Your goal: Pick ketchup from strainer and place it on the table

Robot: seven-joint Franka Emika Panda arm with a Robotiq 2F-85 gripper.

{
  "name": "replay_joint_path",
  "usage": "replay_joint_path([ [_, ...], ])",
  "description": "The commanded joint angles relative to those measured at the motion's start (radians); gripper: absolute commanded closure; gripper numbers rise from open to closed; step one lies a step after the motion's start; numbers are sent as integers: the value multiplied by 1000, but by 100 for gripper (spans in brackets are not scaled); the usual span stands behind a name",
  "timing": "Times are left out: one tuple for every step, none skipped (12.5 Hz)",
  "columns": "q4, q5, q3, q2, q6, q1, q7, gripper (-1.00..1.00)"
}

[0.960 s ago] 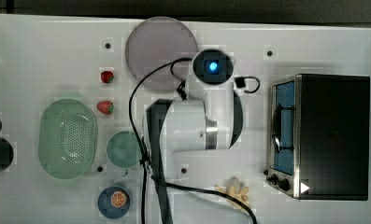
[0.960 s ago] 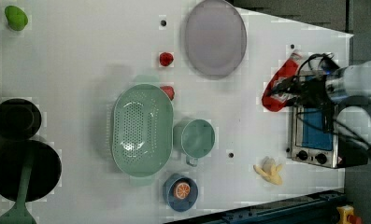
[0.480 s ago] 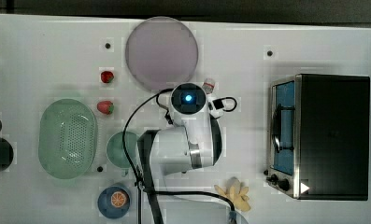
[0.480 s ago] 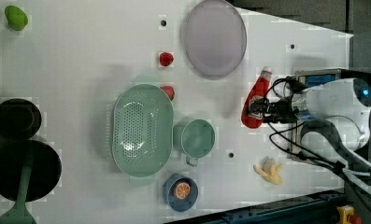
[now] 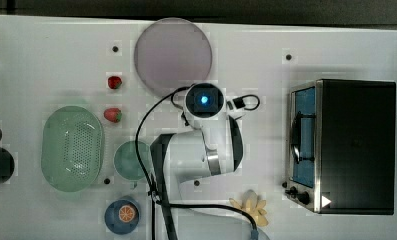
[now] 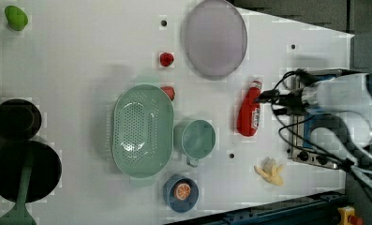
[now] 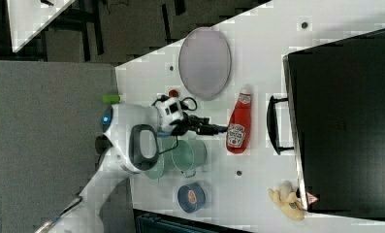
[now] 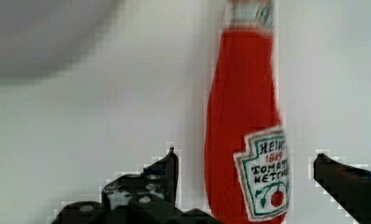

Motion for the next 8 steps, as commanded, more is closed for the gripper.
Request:
replay_joint_path([
  [152,35,22,-172,-107,-1,-29,-100],
  [198,68,30,-197,-195,0,-23,-100],
  [245,118,39,-215,-287,0,-13,-100],
  [292,183,47,-228,-374,0,8,-100],
  [337,246,49,-236,-456,0,37,-100],
  [381,290,48,-244,-508,0,60,-100],
  [423,293,46,-250,-529,0,60,-100],
  [461,293,46,-255,-535,-1,62,-100],
])
